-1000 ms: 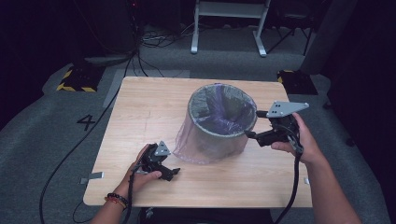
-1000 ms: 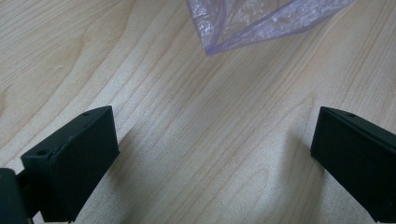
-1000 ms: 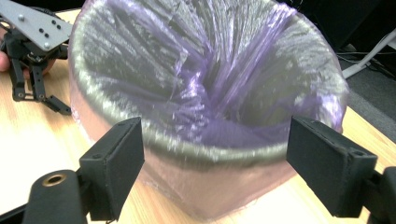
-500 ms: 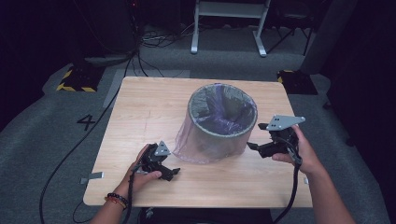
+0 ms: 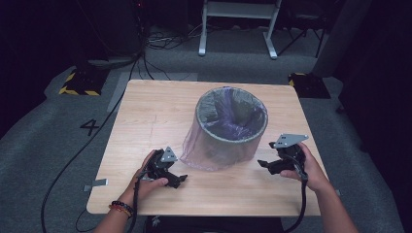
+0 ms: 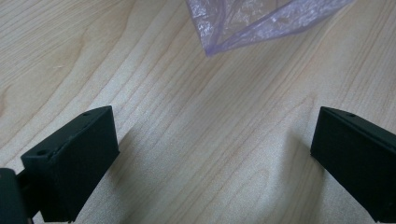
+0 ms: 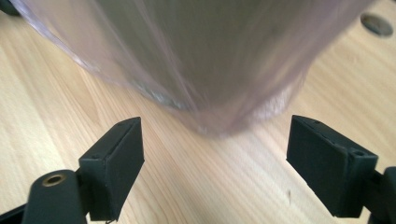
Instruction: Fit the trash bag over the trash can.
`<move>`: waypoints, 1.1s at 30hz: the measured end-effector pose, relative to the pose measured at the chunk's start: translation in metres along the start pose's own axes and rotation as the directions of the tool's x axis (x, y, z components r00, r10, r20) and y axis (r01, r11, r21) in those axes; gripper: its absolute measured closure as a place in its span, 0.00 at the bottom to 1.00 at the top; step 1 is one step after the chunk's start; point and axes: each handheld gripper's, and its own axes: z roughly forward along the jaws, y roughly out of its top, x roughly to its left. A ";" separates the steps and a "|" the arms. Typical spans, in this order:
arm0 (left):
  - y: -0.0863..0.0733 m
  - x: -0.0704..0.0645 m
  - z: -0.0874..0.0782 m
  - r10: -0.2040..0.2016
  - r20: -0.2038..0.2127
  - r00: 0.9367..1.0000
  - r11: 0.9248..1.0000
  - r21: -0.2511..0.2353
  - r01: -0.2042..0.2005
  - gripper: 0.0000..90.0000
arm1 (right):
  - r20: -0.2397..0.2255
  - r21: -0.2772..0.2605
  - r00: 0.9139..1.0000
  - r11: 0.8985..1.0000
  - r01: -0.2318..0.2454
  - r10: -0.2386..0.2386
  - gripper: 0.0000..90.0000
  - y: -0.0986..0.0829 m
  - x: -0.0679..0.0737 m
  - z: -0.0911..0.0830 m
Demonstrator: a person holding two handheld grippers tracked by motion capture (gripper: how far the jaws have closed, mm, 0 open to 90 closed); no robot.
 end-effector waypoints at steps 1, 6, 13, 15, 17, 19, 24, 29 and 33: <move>0.000 0.000 0.000 0.000 0.000 1.000 1.000 0.000 0.000 0.01 | 0.002 0.004 1.000 1.000 -0.006 0.006 0.21 -0.004 -0.001 0.002; 0.000 0.000 0.000 0.000 0.000 1.000 1.000 0.000 0.000 0.01 | 0.023 0.034 0.999 0.999 -0.025 0.024 0.21 -0.026 -0.003 0.009; 0.000 0.000 0.000 0.000 0.000 1.000 1.000 0.000 0.000 0.01 | 0.028 0.049 0.996 0.996 -0.080 0.079 0.21 -0.054 -0.005 0.015; 0.000 0.000 0.000 0.000 0.000 1.000 1.000 0.000 0.000 0.01 | 0.028 0.059 0.996 0.994 -0.088 0.087 0.21 -0.060 -0.005 0.017; 0.000 0.000 0.000 0.000 0.000 1.000 1.000 0.000 0.000 0.01 | 0.027 0.061 0.995 0.993 -0.098 0.097 0.21 -0.064 -0.005 0.018; 0.000 0.000 0.000 0.000 0.000 1.000 1.000 0.000 0.000 0.01 | 0.030 0.068 0.995 0.993 -0.096 0.094 0.21 -0.070 -0.005 0.019; 0.000 0.000 0.000 0.000 0.000 1.000 1.000 0.000 0.000 0.01 | 0.028 0.062 0.992 0.991 -0.123 0.121 0.21 -0.081 -0.004 0.020; 0.000 0.000 0.000 0.000 0.000 1.000 1.000 0.000 0.000 0.01 | 0.018 0.013 0.984 0.984 -0.175 0.175 0.19 -0.093 -0.007 0.018; 0.000 0.000 0.000 0.000 -0.001 1.000 1.000 0.000 0.000 0.01 | 0.030 -0.052 0.982 0.982 -0.184 0.185 0.18 -0.102 -0.005 0.016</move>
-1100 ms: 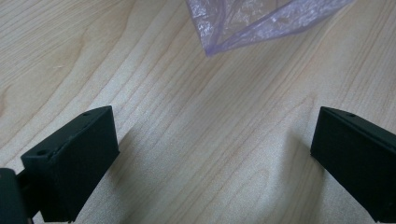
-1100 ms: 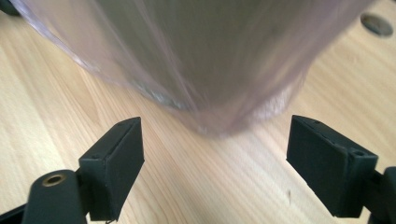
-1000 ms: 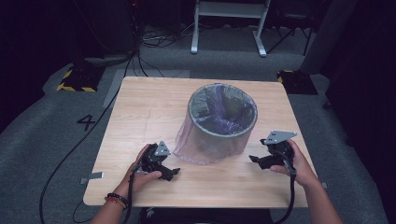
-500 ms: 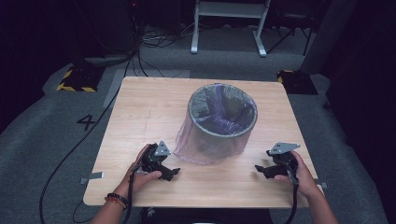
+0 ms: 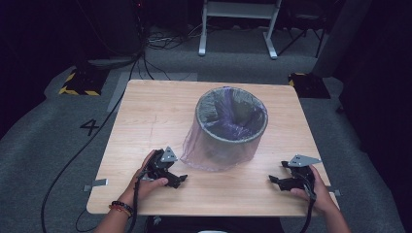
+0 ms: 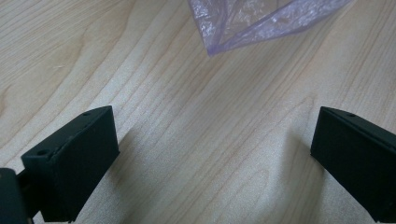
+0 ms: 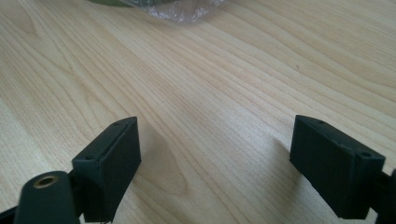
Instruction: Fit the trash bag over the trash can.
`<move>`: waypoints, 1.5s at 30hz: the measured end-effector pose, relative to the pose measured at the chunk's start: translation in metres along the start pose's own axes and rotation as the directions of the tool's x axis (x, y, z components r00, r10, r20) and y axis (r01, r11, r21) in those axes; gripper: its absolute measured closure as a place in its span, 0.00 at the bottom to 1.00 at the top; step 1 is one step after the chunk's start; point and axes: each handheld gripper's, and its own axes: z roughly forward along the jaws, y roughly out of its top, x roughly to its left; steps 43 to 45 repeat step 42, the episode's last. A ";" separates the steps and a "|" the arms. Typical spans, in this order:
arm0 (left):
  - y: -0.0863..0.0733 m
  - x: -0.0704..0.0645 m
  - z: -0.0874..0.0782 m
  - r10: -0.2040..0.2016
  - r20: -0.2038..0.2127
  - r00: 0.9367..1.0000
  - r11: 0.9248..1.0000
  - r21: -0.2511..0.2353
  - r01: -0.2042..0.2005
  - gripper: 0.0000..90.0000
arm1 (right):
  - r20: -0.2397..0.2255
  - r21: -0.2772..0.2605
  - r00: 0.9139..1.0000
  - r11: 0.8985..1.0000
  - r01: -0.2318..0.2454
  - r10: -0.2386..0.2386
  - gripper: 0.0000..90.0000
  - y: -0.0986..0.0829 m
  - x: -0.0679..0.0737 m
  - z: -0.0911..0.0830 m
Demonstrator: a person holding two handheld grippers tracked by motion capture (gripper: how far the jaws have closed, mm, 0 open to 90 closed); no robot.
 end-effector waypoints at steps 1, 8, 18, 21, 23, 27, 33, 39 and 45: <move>0.000 0.000 0.000 0.000 0.000 1.000 1.000 0.000 0.000 0.01 | 0.007 -0.007 1.000 1.000 -0.006 0.007 0.18 -0.002 0.000 -0.001; -0.001 -0.001 -0.001 -0.004 -0.008 1.000 1.000 -0.001 0.004 0.01 | 0.052 -0.007 0.998 0.999 -0.047 0.048 0.18 -0.009 -0.002 -0.008; -0.002 -0.002 -0.002 0.003 -0.003 1.000 1.000 -0.001 -0.003 0.01 | 0.073 -0.008 0.995 0.998 -0.068 0.068 0.17 -0.012 -0.003 -0.012; -0.001 -0.001 -0.001 0.007 0.008 1.000 1.000 0.000 -0.007 0.01 | 0.079 -0.009 0.994 0.997 -0.072 0.072 0.17 -0.012 -0.003 -0.012; -0.001 -0.001 -0.001 0.008 0.009 1.000 1.000 0.002 -0.008 0.00 | 0.081 -0.009 0.994 0.997 -0.073 0.074 0.17 -0.012 -0.002 -0.012; 0.000 0.000 0.000 0.015 0.011 1.000 1.000 0.002 -0.015 0.00 | 0.081 -0.008 0.994 0.997 -0.074 0.074 0.17 -0.012 -0.003 -0.012; 0.001 0.000 0.001 0.014 0.013 1.000 1.000 0.001 -0.014 0.00 | 0.081 -0.008 0.994 0.997 -0.074 0.074 0.17 -0.012 -0.003 -0.012; 0.002 0.001 0.002 0.019 0.019 1.000 1.000 0.003 -0.019 0.00 | 0.081 -0.007 0.994 0.997 -0.073 0.073 0.17 -0.012 -0.003 -0.012; 0.002 0.001 0.002 0.019 0.020 1.000 1.000 0.002 -0.019 0.00 | 0.082 -0.007 0.994 0.997 -0.072 0.073 0.17 -0.012 -0.003 -0.012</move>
